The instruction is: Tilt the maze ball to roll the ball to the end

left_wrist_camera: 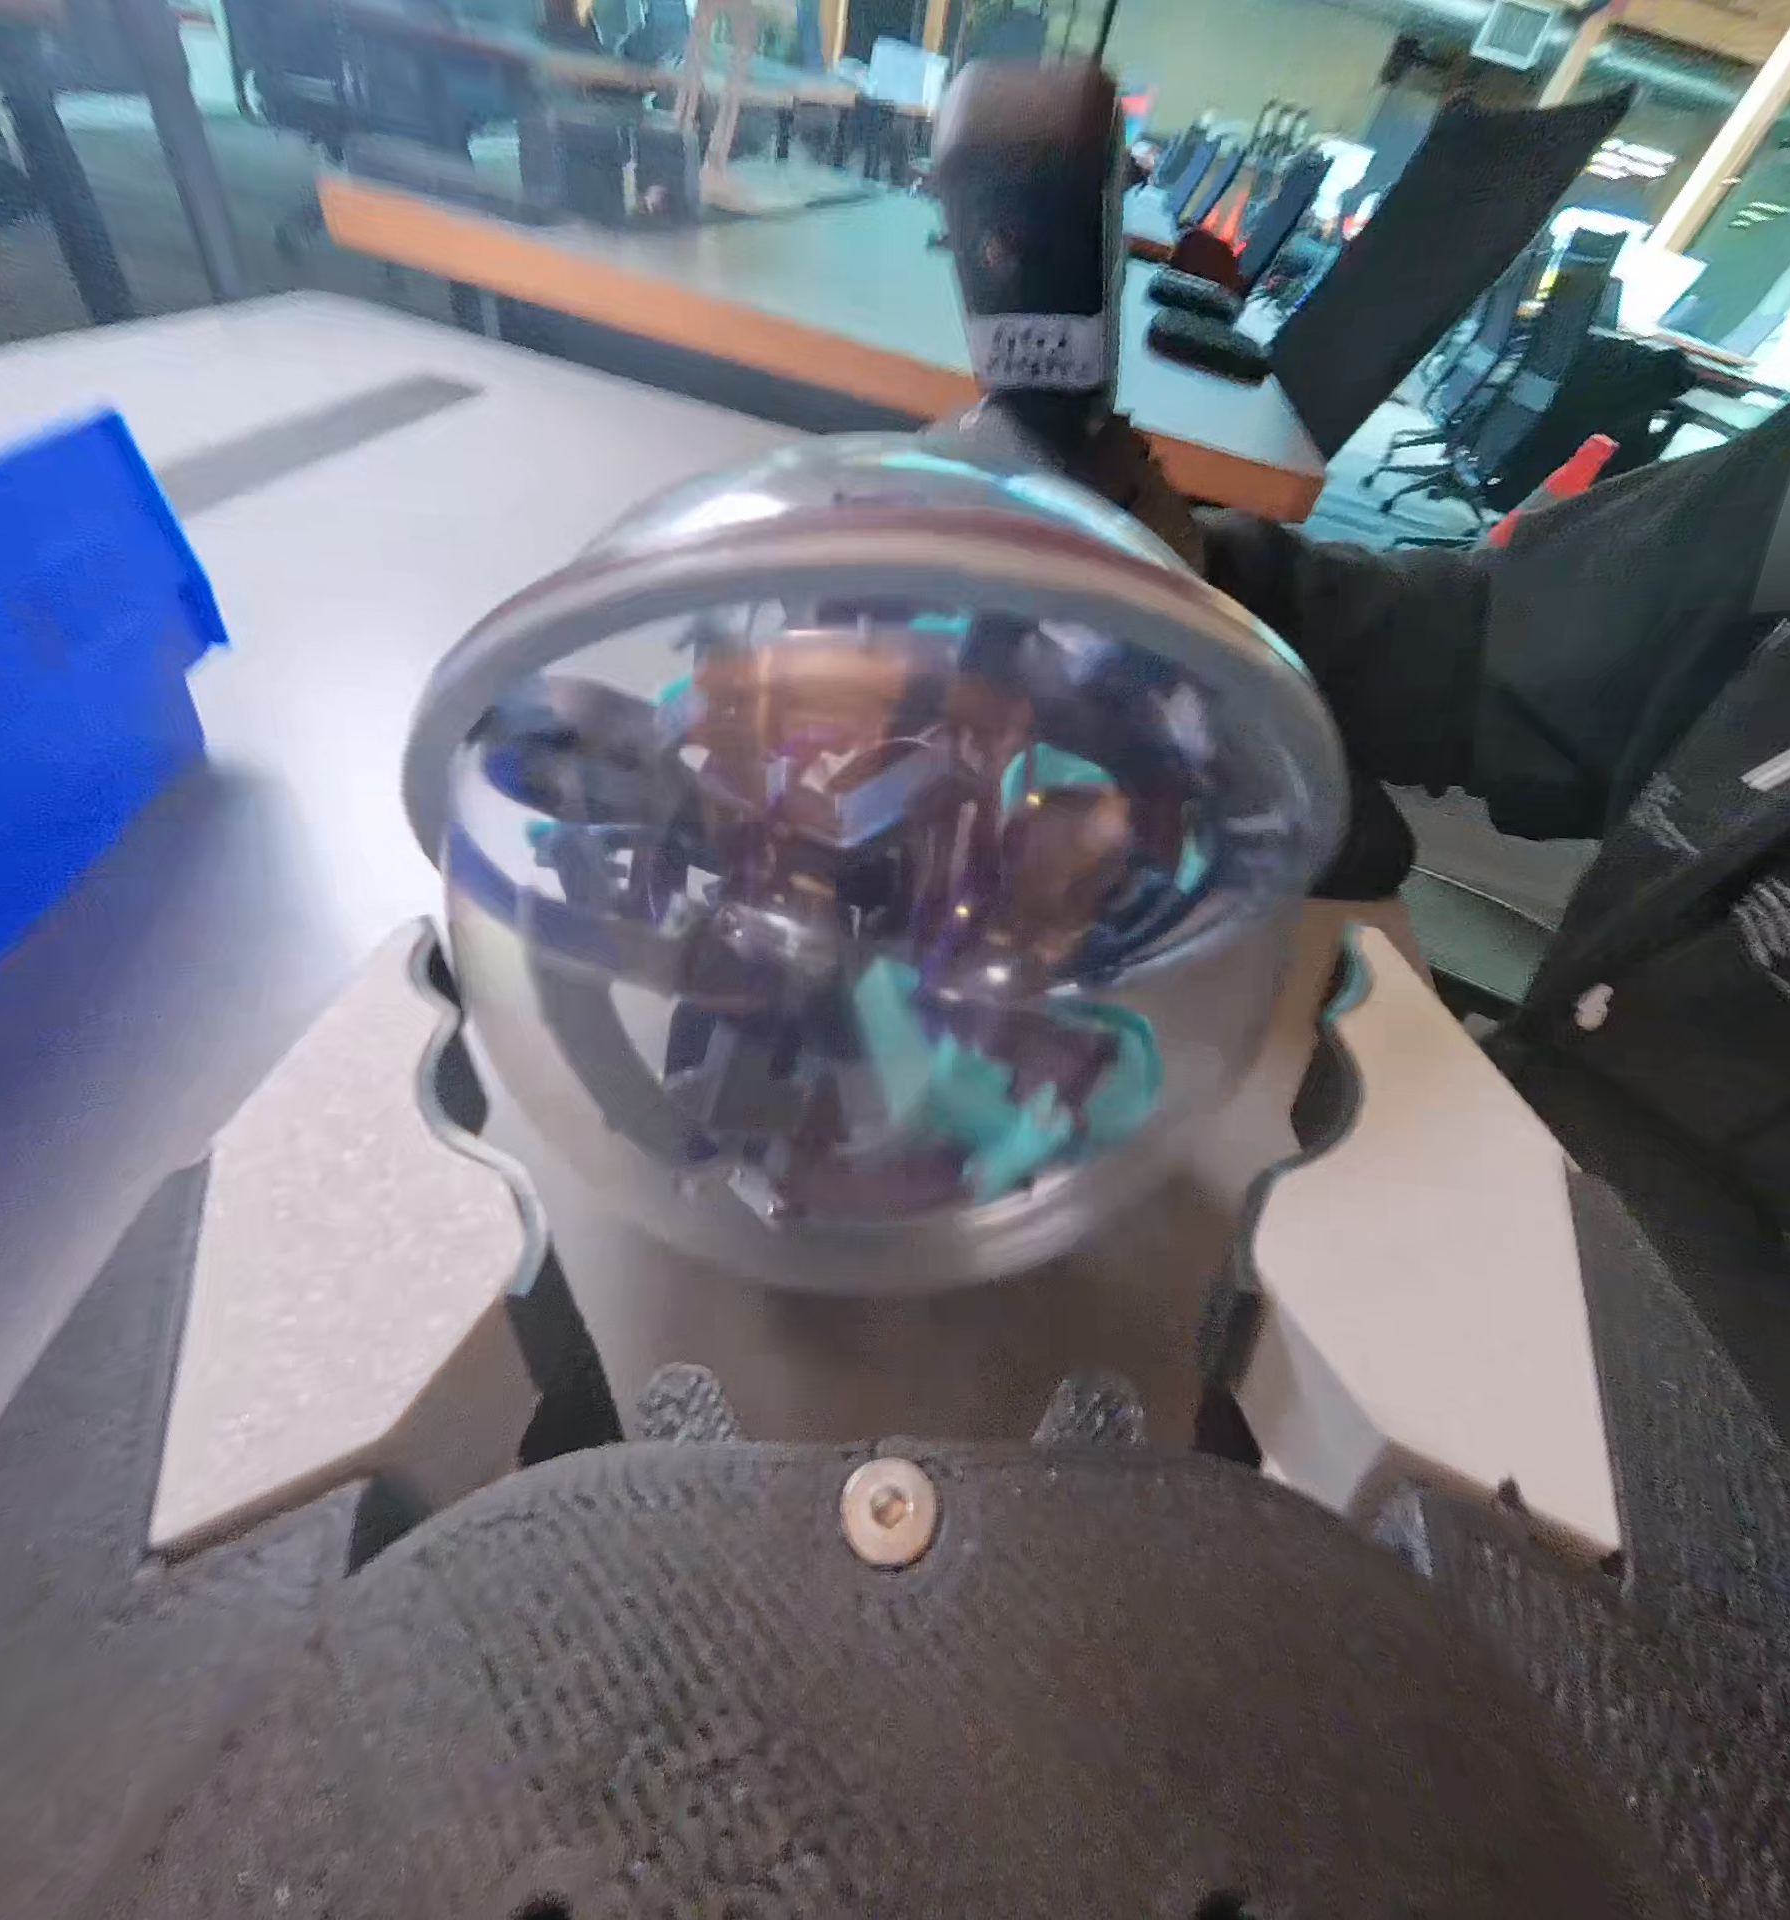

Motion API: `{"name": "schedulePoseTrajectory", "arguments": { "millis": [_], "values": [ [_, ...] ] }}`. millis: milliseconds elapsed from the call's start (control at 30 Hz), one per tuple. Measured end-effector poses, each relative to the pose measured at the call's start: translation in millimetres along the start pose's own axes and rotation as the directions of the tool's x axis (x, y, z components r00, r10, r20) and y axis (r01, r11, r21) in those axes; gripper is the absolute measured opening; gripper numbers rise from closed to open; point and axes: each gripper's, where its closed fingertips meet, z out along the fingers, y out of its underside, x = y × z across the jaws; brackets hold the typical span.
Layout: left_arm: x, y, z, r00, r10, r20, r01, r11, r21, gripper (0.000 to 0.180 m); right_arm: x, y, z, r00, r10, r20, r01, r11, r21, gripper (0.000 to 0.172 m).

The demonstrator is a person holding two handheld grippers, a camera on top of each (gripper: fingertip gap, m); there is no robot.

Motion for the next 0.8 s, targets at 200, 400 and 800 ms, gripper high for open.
{"name": "schedulePoseTrajectory", "arguments": {
  "millis": [200,400,800],
  "values": [
    [-1,-2,14,0.999,0.042,-0.015,-0.043,0.998,-0.055,0.158,-2,5,9,0.999,-0.035,-0.019,0.034,0.998,-0.052,0.126],
    [-5,-12,15,0.998,0.044,-0.045,-0.048,0.994,-0.095,0.155,6,18,-5,0.987,-0.150,-0.063,0.135,0.972,-0.194,0.130],
    [-8,-38,45,0.995,0.033,-0.095,-0.040,0.996,-0.080,0.153,12,-39,-23,0.946,-0.292,-0.143,0.297,0.955,0.015,0.142]
  ]
}}
